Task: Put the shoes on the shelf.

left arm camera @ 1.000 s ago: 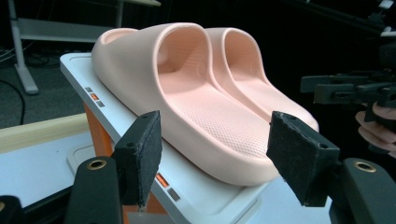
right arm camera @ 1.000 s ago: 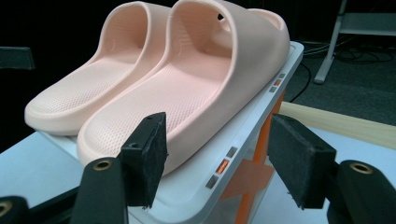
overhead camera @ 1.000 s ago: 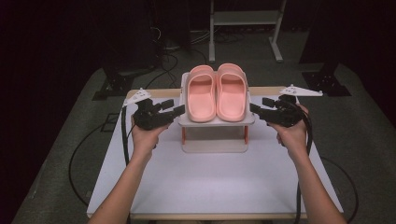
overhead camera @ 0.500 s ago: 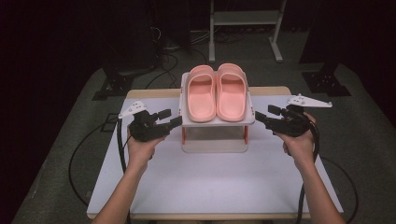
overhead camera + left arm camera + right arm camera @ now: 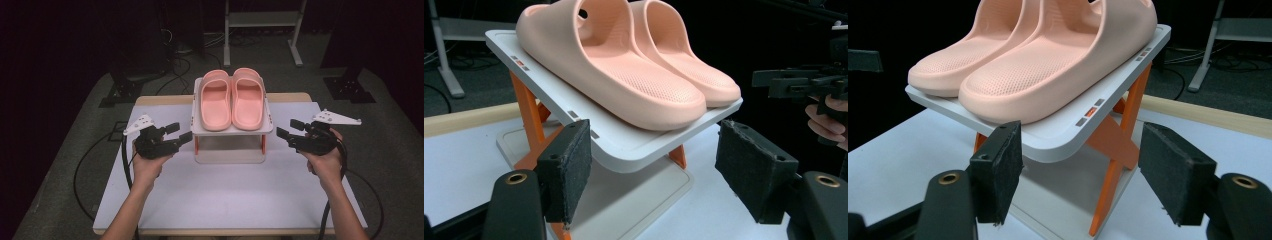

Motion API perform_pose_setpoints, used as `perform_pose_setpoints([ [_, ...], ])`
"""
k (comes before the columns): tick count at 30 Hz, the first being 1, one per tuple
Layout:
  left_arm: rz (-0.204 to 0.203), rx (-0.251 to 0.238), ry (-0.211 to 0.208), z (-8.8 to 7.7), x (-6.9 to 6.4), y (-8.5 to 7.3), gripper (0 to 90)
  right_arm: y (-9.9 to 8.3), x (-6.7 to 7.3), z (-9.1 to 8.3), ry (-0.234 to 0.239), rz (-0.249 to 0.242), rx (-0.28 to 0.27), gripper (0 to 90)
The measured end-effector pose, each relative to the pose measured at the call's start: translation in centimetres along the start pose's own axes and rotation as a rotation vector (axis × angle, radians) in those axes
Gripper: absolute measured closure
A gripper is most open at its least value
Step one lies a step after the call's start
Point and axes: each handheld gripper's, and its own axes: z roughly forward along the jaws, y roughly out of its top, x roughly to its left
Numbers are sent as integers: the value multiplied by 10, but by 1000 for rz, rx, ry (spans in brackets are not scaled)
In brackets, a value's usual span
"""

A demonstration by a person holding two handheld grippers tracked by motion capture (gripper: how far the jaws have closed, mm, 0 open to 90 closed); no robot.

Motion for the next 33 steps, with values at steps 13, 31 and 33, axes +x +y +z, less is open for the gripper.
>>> perform_pose_setpoints([
  [13, -9, 10, 2, -7, -3, -22, 293, -20, -2, -8, -2, 8, 5, 327],
  [31, -15, 11, 13, -16, -4, -47, 264, -50, -7, -19, -19, 27, 12, 315],
  [33, -18, 9, 13, -17, -3, -49, 262, -53, -8, -21, -23, 30, 11, 315],
])
